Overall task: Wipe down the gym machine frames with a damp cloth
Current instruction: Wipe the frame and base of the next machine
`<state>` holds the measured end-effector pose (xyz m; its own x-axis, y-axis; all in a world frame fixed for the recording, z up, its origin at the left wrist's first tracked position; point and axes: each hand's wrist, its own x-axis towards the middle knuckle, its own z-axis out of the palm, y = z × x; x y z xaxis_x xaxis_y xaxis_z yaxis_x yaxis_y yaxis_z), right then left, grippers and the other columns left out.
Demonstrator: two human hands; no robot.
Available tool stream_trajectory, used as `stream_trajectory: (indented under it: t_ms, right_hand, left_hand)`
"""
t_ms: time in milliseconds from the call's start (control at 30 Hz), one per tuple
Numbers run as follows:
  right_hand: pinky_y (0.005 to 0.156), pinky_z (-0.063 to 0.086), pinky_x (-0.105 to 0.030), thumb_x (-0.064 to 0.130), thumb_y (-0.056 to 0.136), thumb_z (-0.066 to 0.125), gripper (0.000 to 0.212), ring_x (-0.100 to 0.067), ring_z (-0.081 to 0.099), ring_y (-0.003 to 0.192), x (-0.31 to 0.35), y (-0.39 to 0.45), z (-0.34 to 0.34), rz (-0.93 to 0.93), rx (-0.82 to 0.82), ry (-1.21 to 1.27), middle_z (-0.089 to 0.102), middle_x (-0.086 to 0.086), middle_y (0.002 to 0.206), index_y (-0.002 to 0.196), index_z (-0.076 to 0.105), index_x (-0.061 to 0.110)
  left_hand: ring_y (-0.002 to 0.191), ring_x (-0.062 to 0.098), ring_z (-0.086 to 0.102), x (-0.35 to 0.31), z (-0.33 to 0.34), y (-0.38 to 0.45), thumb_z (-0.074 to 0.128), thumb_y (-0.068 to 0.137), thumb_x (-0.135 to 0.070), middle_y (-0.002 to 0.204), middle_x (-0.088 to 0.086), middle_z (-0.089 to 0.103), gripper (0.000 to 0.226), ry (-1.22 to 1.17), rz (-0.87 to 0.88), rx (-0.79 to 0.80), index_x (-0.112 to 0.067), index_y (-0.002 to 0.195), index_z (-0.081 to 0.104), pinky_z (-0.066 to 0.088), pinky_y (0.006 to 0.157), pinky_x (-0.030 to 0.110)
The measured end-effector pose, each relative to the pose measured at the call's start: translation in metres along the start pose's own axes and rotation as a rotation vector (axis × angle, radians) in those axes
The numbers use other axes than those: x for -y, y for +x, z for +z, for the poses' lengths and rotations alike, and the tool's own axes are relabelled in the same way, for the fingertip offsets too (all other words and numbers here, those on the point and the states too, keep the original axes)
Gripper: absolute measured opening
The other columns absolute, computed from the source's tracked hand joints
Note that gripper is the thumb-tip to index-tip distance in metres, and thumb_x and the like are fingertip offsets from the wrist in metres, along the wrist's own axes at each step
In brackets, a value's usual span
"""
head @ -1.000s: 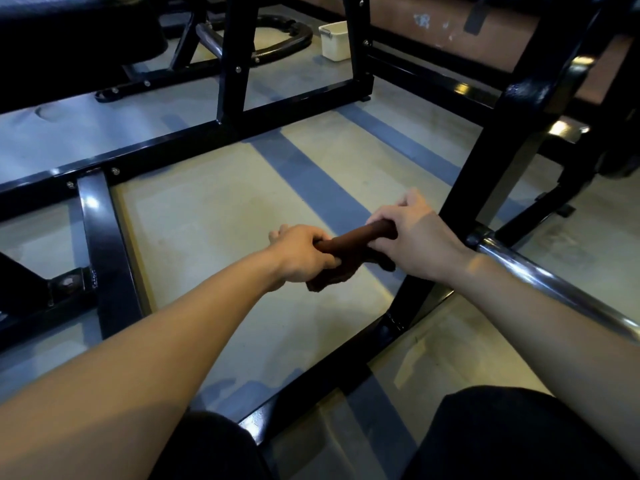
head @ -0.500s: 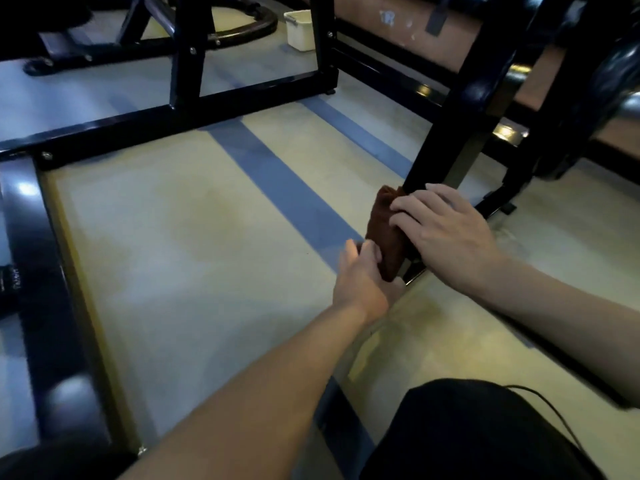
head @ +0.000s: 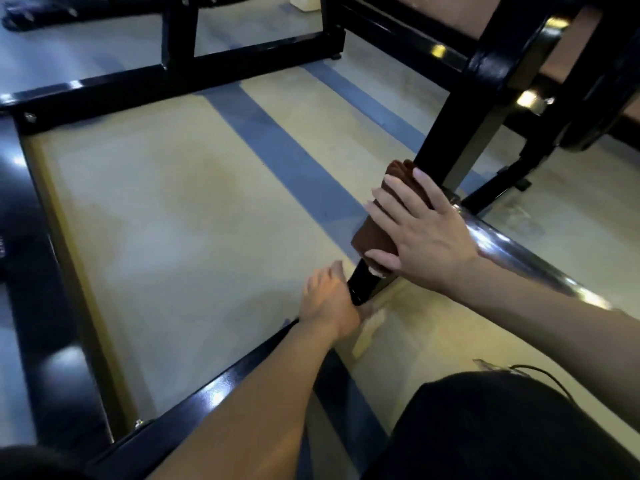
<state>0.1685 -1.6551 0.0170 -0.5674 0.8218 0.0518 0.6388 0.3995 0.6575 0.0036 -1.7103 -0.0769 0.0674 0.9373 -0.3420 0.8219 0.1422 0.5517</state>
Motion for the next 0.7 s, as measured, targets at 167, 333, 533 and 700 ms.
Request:
stream_trajectory:
  t_ms: [167,333,533,700]
  right_hand:
    - [0.128,-0.001,-0.055,0.085,0.09,0.036,0.101,-0.033,0.016,0.158,0.063,-0.014,0.039,-0.091,0.05,0.051,0.035,-0.014,0.165,0.156,0.043,0.009]
    - [0.129,0.008,-0.053,0.06,0.103,0.038,0.067,-0.033,0.023,0.157,0.106,-0.031,0.061,-0.146,-0.009,0.177,0.043,-0.014,0.16,0.148,0.053,0.012]
    - [0.128,-0.001,-0.057,0.041,0.089,0.058,0.054,-0.028,0.022,0.158,0.037,-0.016,0.023,0.06,-0.207,0.152,0.04,-0.01,0.163,0.138,0.063,0.018]
    - [0.127,0.004,-0.054,0.045,0.095,0.048,0.044,-0.023,0.019,0.158,0.061,-0.017,0.036,0.19,-0.256,0.22,0.035,-0.007,0.166,0.125,0.065,0.016]
  left_hand:
    - [0.112,0.032,0.066,0.049,-0.005,-0.007,0.077,0.084,-0.054,0.124,0.011,0.066,0.061,0.171,-0.239,0.268,-0.012,0.126,0.062,0.05,0.083,0.034]
    - [0.106,0.031,0.066,0.052,-0.006,-0.004,0.079,0.085,-0.05,0.119,0.011,0.066,0.056,0.218,-0.226,0.282,-0.011,0.122,0.062,0.055,0.081,0.036]
    - [0.11,0.035,0.066,0.05,-0.005,-0.003,0.08,0.085,-0.042,0.122,0.014,0.066,0.054,0.207,-0.226,0.276,-0.009,0.124,0.062,0.048,0.076,0.035]
    - [0.11,0.035,0.066,0.049,-0.003,0.0,0.08,0.084,-0.038,0.121,0.014,0.067,0.043,0.194,-0.237,0.252,-0.012,0.115,0.063,0.05,0.076,0.035]
